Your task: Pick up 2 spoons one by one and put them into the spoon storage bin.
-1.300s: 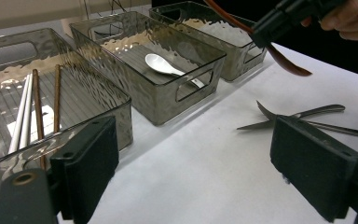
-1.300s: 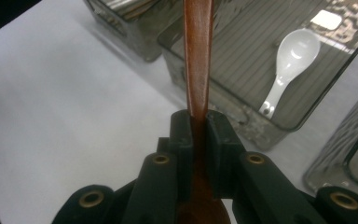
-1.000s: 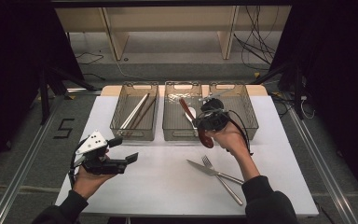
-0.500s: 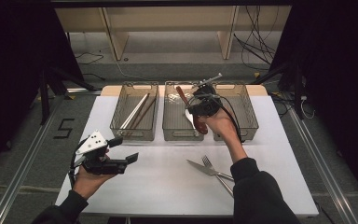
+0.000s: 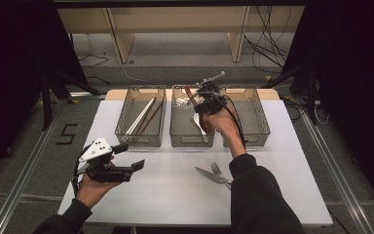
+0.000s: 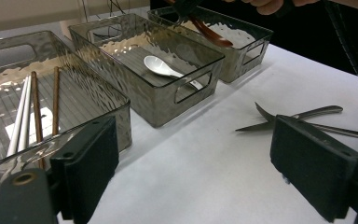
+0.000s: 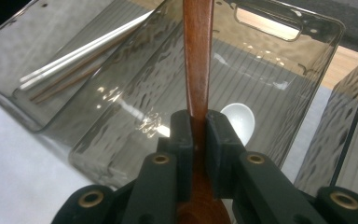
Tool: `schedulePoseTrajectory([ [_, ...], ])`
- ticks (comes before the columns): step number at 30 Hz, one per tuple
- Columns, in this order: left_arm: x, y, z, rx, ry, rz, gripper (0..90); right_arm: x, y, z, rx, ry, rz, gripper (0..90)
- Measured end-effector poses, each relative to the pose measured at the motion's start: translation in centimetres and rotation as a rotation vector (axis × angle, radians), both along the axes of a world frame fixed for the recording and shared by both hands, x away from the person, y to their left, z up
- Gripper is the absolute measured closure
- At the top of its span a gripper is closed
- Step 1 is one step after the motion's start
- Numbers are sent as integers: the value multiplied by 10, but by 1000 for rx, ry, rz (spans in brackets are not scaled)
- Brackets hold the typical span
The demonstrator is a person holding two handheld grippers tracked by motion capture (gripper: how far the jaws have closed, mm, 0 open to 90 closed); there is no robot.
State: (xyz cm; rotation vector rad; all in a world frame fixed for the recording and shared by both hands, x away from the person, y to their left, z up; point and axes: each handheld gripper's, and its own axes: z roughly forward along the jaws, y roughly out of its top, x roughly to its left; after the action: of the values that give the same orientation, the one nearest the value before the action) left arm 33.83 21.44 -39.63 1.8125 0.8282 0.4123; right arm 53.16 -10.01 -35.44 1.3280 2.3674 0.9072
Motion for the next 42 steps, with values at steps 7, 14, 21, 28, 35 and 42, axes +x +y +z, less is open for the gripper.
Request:
schedulePoseTrajectory([
  [7,0,0,0,-2,-3,-2,150,10,6,-7,-19,7,-23,824],
  [14,0,-1,0,-1,-3,-5,150,16,11,-15,-52,15,-34,824],
  [21,0,-1,0,-2,-4,-6,150,19,13,-20,-67,21,-41,824],
  [28,0,-1,0,5,-3,-9,150,19,17,-25,-74,26,-39,822],
  [35,0,-1,0,-2,-2,-6,150,20,20,-28,-77,29,-37,817],
  [42,0,0,0,4,-1,-8,150,20,21,-30,-63,62,-22,692],
])
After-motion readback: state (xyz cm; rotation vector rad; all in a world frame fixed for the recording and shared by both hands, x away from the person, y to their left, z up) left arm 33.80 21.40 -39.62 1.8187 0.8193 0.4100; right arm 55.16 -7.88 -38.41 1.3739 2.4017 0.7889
